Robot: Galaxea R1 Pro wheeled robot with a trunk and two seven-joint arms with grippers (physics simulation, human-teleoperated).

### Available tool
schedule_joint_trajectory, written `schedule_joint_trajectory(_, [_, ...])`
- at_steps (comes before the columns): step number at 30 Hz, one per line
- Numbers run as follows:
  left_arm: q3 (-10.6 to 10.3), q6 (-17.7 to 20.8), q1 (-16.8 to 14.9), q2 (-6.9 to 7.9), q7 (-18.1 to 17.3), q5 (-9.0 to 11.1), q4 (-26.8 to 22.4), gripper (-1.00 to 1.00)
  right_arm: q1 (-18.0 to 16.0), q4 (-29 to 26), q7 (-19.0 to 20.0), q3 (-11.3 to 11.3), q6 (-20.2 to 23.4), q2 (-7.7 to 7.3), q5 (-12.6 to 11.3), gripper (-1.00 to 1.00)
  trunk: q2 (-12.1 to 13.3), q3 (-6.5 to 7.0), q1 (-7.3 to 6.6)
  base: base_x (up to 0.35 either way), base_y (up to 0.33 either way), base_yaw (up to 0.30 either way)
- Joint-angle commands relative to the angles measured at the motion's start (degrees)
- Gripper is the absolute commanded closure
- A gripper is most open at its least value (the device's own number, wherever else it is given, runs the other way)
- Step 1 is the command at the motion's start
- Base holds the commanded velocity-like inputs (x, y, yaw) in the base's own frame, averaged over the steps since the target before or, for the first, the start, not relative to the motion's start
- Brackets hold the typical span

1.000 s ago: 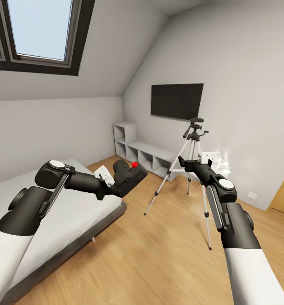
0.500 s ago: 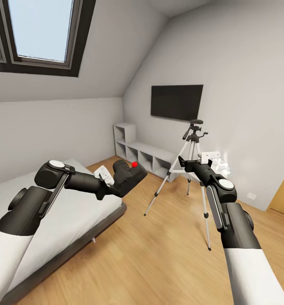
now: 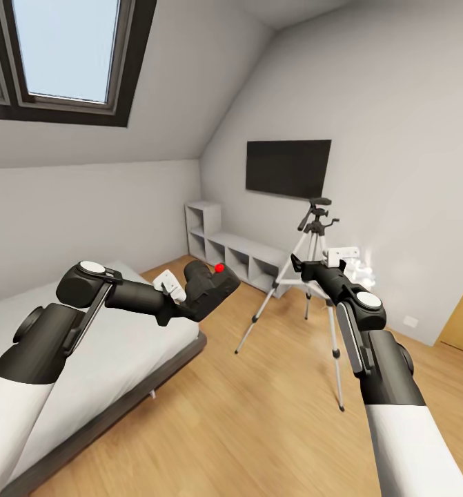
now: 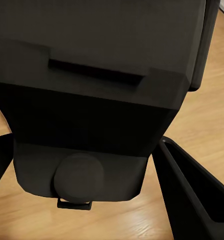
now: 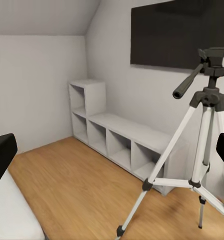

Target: Attach the digital camera to the camera tripod in the bedroom.

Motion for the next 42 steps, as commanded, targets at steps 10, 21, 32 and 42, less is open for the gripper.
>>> schedule_joint_trajectory(10, [0.0, 0.4, -0.1, -0.01, -0.5, -0.6, 0.0, 1.00, -0.1, -0.1, 0.4, -0.2, 0.3, 0.05, 0.0, -1.00, 3.9, 1.70, -2.17, 0.169, 0.000, 0.000])
schedule_joint_trajectory(21, [-0.1, 0.4, -0.1, -0.13, -0.4, -0.6, 0.1, 1.00, -0.1, -0.1, 0.4, -0.2, 0.3, 0.05, 0.0, -1.00, 8.4, 3.68, -4.59, 0.040, 0.000, 0.000])
schedule_joint_trajectory(32, [-0.1, 0.4, -0.1, -0.16, -0.4, -0.6, 0.1, 1.00, -0.1, -0.1, 0.4, -0.2, 0.3, 0.05, 0.0, -1.00, 12.8, 5.65, -7.00, 0.001, 0.000, 0.000])
schedule_joint_trajectory(42, [-0.1, 0.4, -0.1, -0.16, -0.5, -0.6, 0.1, 1.00, -0.1, -0.1, 0.4, -0.2, 0.3, 0.05, 0.0, -1.00, 15.6, 6.91, -8.54, 0.000, 0.000, 0.000])
